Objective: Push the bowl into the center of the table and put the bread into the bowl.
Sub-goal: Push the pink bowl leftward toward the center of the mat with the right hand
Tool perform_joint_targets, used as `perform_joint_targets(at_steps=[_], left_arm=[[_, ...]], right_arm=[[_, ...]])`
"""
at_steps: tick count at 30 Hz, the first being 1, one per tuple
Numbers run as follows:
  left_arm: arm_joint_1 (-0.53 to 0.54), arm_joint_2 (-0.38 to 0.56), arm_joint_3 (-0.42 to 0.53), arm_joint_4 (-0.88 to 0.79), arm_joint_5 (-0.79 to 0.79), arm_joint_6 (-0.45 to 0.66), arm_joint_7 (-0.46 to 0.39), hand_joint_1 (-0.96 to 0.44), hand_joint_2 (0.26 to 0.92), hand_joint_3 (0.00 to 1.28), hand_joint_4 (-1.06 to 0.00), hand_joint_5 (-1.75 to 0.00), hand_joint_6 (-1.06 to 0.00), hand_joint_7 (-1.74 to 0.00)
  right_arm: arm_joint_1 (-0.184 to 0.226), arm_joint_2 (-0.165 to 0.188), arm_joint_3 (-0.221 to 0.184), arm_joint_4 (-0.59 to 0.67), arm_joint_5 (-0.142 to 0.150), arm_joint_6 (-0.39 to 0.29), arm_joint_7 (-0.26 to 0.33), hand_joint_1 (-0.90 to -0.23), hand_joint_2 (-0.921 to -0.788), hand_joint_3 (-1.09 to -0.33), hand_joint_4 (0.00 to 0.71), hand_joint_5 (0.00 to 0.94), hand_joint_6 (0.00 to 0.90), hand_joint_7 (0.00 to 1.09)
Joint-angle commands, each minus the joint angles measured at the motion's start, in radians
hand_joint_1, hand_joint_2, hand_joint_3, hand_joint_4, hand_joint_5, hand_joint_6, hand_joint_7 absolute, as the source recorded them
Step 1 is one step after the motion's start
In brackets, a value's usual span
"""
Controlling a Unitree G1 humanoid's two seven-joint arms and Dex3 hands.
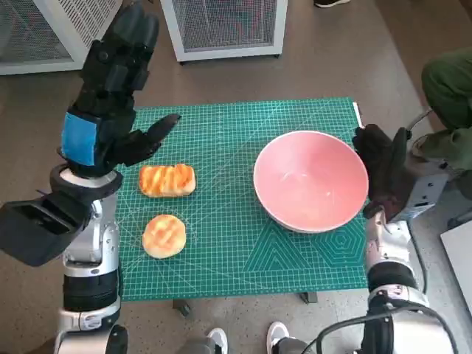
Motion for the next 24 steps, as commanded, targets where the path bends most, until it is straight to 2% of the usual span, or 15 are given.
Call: perform_joint_targets(at_steps=[1, 10, 19, 24], left_arm=[[0.010, 0.006, 0.007, -0.020, -0.011, 0.009, 0.002, -0.33, 0.921, 0.28, -0.19, 0.00, -0.15, -0.24], [0.012, 0.009, 0.009, -0.024, -0.013, 0.018, 0.003, -0.35, 0.921, 0.27, -0.19, 0.00, -0.16, -0.25], [0.019, 0.010, 0.011, -0.034, -0.007, 0.024, 0.007, -0.35, 0.921, 0.27, -0.19, 0.00, -0.16, -0.25], [0.025, 0.013, 0.012, -0.039, 0.002, 0.022, 0.011, -0.35, 0.921, 0.27, -0.19, 0.00, -0.16, -0.25]], right_arm=[[0.012, 0.031, -0.005, 0.013, -0.001, 0.026, 0.005, -0.597, -0.921, -0.805, 0.286, 0.000, 0.290, 0.26], [-0.001, 0.073, -0.006, 0.010, 0.003, 0.034, 0.011, -0.593, -0.921, -0.816, 0.301, 0.008, 0.298, 0.24], [-0.020, 0.101, -0.011, 0.007, 0.008, 0.039, 0.026, -0.566, -0.921, -0.807, 0.323, 0.013, 0.314, 0.23], [-0.033, 0.115, -0.015, 0.008, 0.010, 0.042, 0.030, -0.575, -0.921, -0.802, 0.322, 0.010, 0.319, 0.23]])
